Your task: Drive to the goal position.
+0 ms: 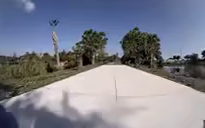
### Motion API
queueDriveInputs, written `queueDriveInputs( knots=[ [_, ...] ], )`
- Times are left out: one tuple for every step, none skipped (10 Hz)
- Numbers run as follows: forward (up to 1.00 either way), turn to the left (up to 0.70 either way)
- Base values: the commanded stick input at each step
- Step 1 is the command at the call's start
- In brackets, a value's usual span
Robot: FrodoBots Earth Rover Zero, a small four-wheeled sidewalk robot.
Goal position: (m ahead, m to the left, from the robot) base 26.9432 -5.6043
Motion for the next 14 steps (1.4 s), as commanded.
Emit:
queueDriveInputs(
  knots=[
    [0.7, 0.0],
    [0.7, 0.0],
    [0.7, 0.0],
    [0.7, 0.0],
    [0.7, 0.0],
    [0.7, 0.0],
    [0.7, 0.0],
    [0.7, 0.0],
    [0.7, 0.0],
    [0.7, 0.0],
    [0.7, 0.0],
    [0.7, 0.0],
    [0.7, 0.0],
    [0.7, 0.0]
  ],
)
